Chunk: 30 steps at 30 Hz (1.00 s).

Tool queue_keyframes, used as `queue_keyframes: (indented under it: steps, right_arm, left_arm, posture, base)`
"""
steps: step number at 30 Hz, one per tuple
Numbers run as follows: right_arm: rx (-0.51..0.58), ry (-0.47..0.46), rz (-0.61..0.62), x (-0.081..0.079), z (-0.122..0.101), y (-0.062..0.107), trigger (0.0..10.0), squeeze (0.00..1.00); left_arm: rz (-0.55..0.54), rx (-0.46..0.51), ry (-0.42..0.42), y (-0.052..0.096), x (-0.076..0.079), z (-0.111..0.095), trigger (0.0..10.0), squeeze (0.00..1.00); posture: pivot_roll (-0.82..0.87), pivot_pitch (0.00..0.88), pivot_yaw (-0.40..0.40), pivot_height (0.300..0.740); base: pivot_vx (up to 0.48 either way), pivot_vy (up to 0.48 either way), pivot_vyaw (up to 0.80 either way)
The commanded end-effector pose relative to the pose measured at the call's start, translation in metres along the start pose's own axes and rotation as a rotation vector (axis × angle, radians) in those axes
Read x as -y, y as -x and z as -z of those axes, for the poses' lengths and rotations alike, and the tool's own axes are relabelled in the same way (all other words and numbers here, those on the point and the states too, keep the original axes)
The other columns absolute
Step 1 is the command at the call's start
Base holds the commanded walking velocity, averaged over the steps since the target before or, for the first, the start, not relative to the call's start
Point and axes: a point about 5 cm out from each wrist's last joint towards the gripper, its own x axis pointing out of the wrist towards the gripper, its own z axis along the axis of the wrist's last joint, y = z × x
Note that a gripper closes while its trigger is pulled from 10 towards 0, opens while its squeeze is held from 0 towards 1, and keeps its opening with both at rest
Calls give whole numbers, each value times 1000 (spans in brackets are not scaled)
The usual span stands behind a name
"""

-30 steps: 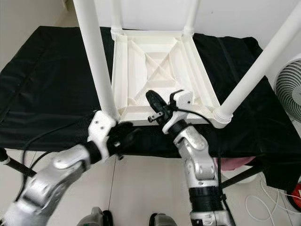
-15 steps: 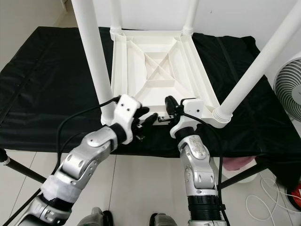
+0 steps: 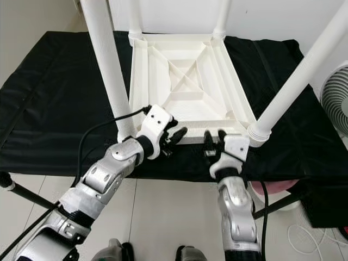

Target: Building children table

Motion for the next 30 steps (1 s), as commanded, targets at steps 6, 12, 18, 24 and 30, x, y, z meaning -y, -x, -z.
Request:
queue_keyframes:
  steps: [6,12,18,24,30]
  right_arm:
    - [-2,26,59,6,2,17,10000,0]
    - [20,57,169,18,0,28,10000,0]
    - [10,73,250,25,0,40,10000,0]
    - [10,82,259,26,-1,43,10000,0]
    - [9,103,273,30,-2,43,10000,0]
  left_arm:
    - [77,-21,-73,-10,1,3,10000,0]
    - [135,-21,-111,-16,4,1,10000,0]
    - [231,-31,-128,-20,11,5,10000,0]
    - [267,-54,-146,-24,18,13,10000,0]
    - [310,-64,-163,-28,23,17,10000,0]
  posture:
    - [-155,148,81,740]
    - [-172,151,94,740]
    - [-192,160,109,740]
    - [-204,166,114,740]
    - [-211,171,114,740]
  base:
    - [0,0,0]
    - [0,0,0]
    - [0,0,0]
    - [0,0,0]
    - [0,0,0]
